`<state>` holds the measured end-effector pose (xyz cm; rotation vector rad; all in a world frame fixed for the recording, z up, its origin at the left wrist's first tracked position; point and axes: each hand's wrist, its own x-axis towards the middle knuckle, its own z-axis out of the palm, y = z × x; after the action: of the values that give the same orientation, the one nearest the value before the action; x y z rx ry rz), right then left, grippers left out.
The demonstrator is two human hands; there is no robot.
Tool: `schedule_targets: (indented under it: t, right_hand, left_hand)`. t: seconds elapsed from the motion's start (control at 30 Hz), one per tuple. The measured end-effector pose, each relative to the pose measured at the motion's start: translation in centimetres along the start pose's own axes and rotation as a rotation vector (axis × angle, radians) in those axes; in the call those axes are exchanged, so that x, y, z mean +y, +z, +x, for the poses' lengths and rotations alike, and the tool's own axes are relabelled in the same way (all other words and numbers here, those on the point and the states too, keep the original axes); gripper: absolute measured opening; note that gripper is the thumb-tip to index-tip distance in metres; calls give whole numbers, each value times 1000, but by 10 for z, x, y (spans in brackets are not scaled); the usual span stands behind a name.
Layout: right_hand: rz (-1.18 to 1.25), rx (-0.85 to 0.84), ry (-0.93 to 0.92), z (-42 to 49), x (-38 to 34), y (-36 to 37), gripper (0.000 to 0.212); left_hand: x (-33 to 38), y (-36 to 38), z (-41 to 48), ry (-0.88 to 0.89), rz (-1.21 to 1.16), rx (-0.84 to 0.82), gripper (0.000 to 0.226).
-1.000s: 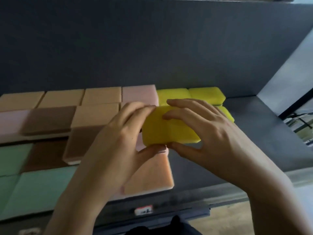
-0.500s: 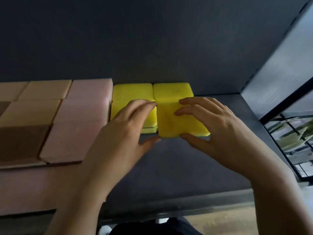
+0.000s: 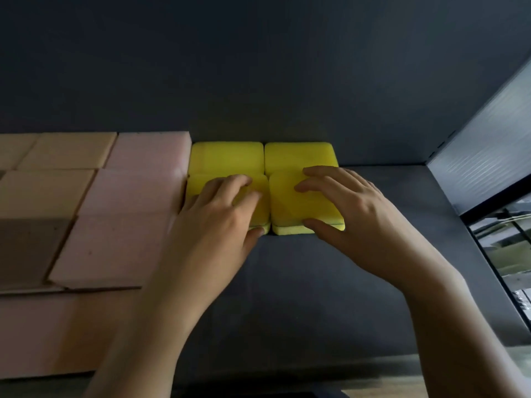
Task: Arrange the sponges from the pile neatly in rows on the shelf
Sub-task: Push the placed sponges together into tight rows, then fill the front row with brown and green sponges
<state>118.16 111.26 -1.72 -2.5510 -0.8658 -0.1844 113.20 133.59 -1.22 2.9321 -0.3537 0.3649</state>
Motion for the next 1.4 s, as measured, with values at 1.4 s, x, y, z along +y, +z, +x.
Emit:
schedule_targets:
  t: [1.4]
  right_hand:
    - [235,2,-394,60,-279,72,40]
  left_hand:
    - [-133,-128,-211,-466,36,162,38]
